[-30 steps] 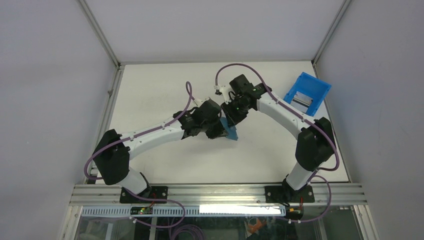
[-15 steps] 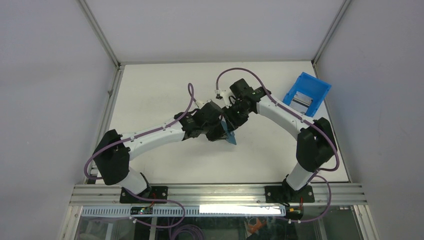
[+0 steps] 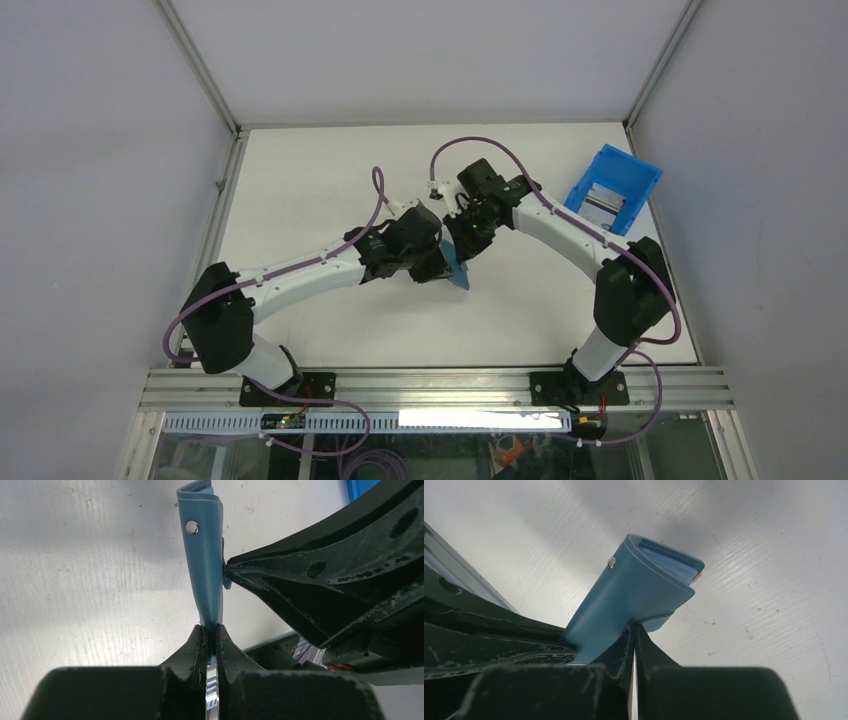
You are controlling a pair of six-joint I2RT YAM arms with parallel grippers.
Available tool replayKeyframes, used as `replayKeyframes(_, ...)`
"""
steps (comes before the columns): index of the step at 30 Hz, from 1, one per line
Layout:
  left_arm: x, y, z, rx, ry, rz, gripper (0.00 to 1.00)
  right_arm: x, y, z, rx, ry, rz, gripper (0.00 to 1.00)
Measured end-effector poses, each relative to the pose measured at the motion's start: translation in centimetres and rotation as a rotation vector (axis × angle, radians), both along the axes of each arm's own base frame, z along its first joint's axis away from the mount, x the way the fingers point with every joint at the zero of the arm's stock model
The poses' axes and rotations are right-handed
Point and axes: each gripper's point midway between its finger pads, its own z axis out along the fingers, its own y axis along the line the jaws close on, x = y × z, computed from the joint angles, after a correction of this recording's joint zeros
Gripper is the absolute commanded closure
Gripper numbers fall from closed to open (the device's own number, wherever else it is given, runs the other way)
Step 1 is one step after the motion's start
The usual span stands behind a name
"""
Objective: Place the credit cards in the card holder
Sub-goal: Open the card holder at the center of the board.
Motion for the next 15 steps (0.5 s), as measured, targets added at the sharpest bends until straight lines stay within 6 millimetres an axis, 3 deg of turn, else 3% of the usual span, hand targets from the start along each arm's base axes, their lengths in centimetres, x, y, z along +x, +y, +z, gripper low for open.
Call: replayKeyframes(15, 0.2, 0.3, 0.1, 0.01, -0.012, 0.009, 1.0, 0.0, -0.2, 1.1, 0.04, -0.005, -0.007, 1.0)
